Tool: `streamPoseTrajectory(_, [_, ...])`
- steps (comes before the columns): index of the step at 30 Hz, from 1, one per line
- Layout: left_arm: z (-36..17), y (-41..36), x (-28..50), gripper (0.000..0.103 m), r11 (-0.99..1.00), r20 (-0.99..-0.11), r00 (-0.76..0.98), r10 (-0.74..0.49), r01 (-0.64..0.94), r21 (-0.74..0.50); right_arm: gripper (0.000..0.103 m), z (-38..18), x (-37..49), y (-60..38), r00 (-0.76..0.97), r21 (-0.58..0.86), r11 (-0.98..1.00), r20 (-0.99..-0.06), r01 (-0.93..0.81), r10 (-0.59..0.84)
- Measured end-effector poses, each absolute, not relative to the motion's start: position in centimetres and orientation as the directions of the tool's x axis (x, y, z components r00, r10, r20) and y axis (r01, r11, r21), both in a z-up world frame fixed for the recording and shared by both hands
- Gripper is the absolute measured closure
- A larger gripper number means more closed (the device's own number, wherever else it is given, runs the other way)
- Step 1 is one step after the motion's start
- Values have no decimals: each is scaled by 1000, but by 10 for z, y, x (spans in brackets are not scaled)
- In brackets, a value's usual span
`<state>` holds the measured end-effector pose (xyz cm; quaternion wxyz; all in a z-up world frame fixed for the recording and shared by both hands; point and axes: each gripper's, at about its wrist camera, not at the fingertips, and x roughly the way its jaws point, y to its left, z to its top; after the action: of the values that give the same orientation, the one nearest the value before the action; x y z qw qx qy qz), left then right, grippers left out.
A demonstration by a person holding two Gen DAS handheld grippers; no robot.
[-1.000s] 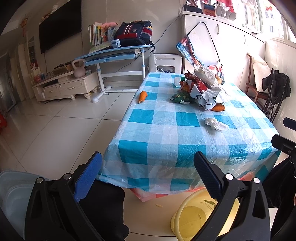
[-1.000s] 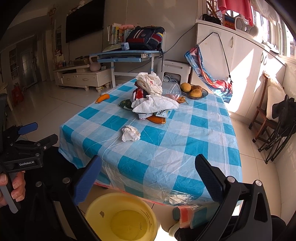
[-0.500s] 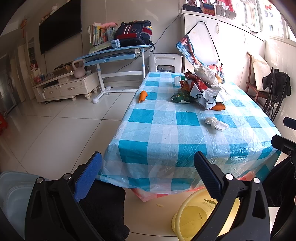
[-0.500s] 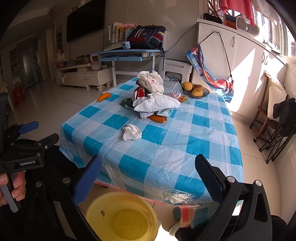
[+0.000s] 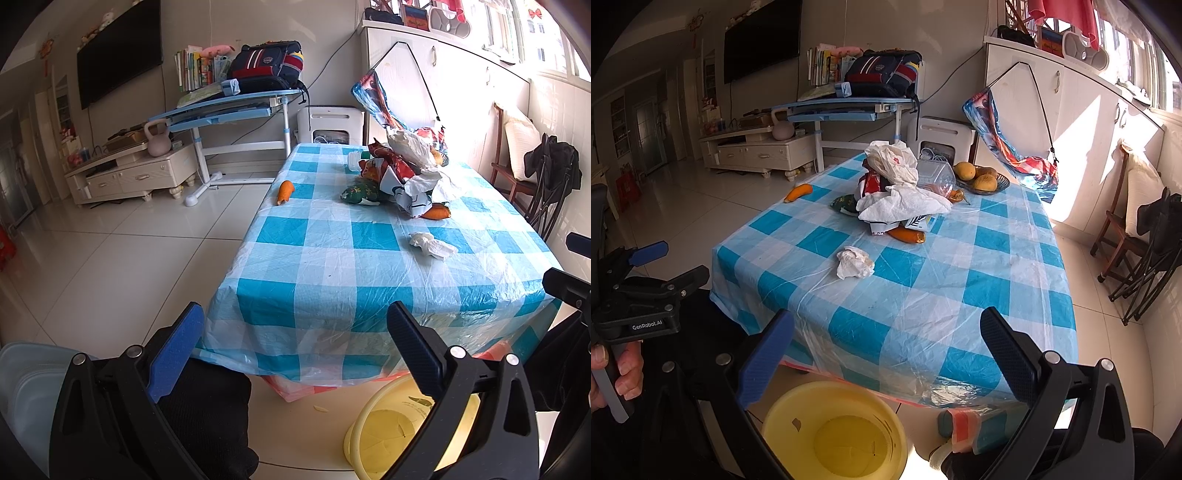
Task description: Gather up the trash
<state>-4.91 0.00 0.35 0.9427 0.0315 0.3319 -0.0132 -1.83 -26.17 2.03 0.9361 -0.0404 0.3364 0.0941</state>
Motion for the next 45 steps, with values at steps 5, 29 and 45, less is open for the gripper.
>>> streamPoseTrajectory(5, [3, 2, -49, 7, 998, -626, 780, -11, 44, 37, 6, 20, -18, -263, 747, 25, 978, -642, -206, 173])
streamPoseTrajectory(29, [-15, -114, 37, 7, 972, -683, 711, -167, 234, 6, 6, 35, 58, -351, 683, 360, 926, -649, -112, 335])
streamPoseTrajectory(45, [-42, -99, 74, 93, 958, -733, 635, -244, 273, -82, 49, -17, 160, -349, 492, 783, 620, -522, -46, 696])
